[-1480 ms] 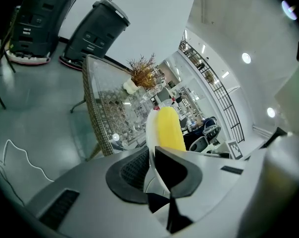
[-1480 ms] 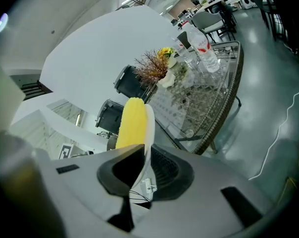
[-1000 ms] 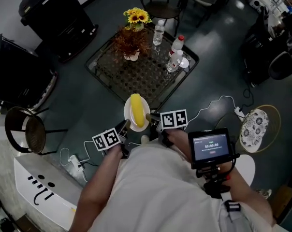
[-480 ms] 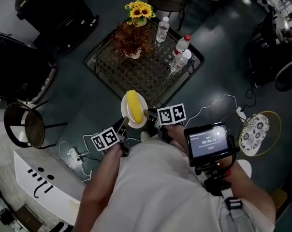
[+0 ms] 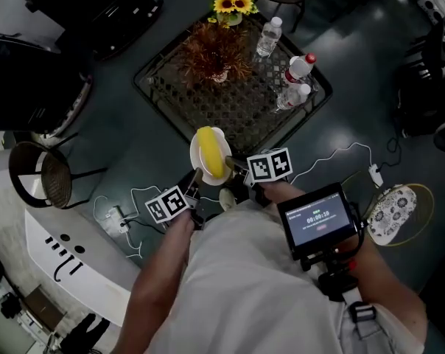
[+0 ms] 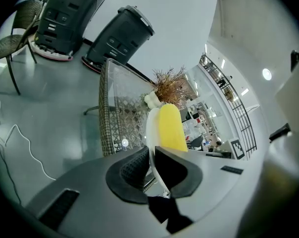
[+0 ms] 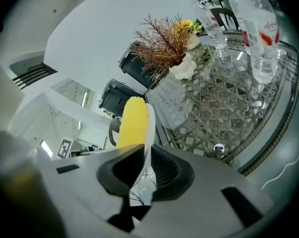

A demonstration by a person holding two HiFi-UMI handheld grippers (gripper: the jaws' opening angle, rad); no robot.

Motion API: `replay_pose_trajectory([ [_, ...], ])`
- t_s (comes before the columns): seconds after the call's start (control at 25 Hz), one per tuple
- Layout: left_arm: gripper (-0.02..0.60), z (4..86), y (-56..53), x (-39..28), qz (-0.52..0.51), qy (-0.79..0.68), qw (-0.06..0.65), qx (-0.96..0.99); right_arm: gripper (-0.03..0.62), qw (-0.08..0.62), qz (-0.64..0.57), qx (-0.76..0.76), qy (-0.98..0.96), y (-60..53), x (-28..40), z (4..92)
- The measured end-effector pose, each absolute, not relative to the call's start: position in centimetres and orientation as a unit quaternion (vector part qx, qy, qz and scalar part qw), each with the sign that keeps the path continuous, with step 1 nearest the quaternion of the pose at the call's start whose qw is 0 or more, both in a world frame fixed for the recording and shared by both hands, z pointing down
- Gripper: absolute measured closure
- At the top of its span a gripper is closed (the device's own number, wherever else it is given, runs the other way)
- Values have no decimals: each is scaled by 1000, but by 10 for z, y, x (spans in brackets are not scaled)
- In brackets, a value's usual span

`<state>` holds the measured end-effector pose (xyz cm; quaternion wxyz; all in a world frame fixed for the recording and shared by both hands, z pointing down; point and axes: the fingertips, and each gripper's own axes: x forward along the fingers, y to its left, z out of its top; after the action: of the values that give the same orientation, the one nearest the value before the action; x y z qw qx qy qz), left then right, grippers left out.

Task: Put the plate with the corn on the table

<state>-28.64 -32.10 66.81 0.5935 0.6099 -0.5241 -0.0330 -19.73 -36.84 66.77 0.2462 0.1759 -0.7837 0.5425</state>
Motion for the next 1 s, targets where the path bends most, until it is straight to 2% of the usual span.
replay_pose_trajectory([
  [1.0,537,737,-370,-290,-8,-566,603,563,549,301,538,120,-778,-425,-205,743],
])
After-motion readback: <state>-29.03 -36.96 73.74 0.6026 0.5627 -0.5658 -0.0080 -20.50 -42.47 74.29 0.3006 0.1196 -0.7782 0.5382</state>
